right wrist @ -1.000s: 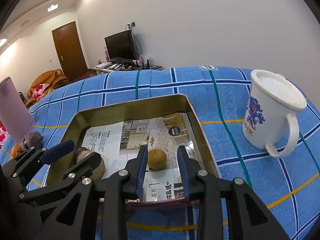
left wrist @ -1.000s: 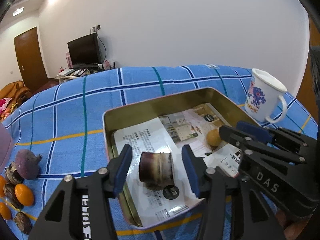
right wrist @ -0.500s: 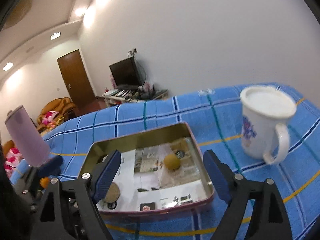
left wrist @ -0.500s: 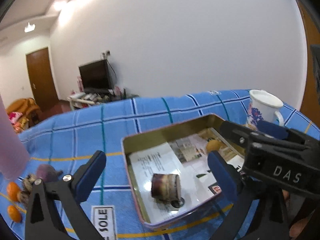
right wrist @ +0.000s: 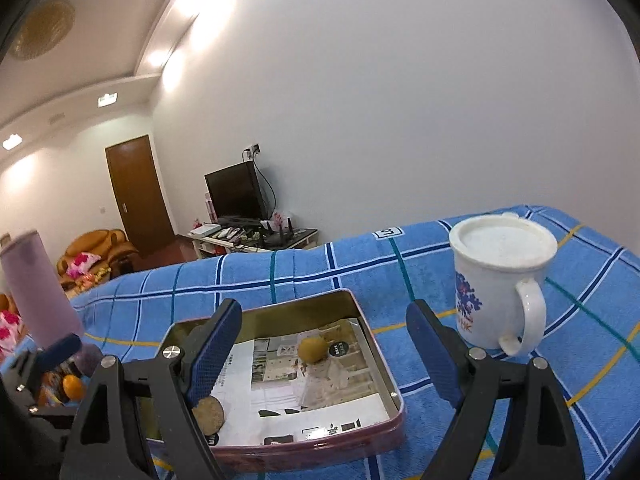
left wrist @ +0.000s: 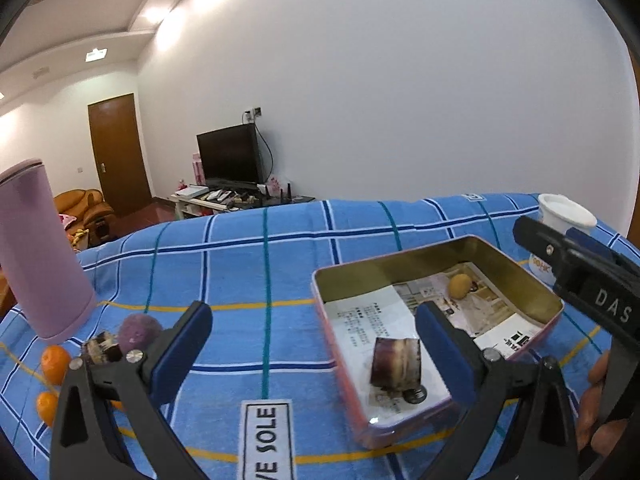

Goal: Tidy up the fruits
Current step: 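Move the right tool back to the fruits and grasp a mangosteen, then grasp an orange with the left tool while the right lifts the mangosteen, then carry the mangosteen and orange over the tin box and release both inside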

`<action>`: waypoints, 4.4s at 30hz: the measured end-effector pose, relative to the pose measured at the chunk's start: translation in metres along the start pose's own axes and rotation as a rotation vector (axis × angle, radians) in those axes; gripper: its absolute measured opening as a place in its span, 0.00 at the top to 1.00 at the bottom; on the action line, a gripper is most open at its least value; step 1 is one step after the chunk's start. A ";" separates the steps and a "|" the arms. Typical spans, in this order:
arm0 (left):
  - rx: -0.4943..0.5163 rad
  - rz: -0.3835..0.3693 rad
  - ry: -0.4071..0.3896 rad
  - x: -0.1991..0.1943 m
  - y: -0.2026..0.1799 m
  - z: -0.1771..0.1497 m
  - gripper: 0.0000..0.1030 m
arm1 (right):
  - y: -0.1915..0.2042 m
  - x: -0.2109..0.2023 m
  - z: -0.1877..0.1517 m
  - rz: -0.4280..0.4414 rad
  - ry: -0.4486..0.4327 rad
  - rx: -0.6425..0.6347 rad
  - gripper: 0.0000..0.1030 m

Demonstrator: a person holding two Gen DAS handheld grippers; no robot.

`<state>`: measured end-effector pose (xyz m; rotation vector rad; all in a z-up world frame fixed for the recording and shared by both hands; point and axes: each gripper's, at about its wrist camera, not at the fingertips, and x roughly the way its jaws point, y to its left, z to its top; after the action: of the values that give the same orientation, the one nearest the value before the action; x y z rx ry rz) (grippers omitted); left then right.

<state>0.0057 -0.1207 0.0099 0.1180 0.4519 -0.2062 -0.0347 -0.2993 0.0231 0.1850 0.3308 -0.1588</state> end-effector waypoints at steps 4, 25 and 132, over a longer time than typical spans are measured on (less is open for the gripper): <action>-0.002 0.014 -0.007 -0.009 0.008 -0.005 0.00 | 0.007 -0.007 -0.001 -0.008 -0.031 -0.028 0.17; -0.019 0.090 0.019 -0.028 0.061 -0.022 0.00 | 0.041 -0.016 -0.013 0.031 -0.016 -0.054 0.17; -0.015 -0.076 0.187 -0.029 0.166 -0.010 0.58 | 0.197 -0.002 -0.039 0.333 0.206 -0.237 0.59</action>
<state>0.0130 0.0474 0.0248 0.1057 0.6450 -0.2673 -0.0126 -0.1001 0.0182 0.0191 0.5150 0.2302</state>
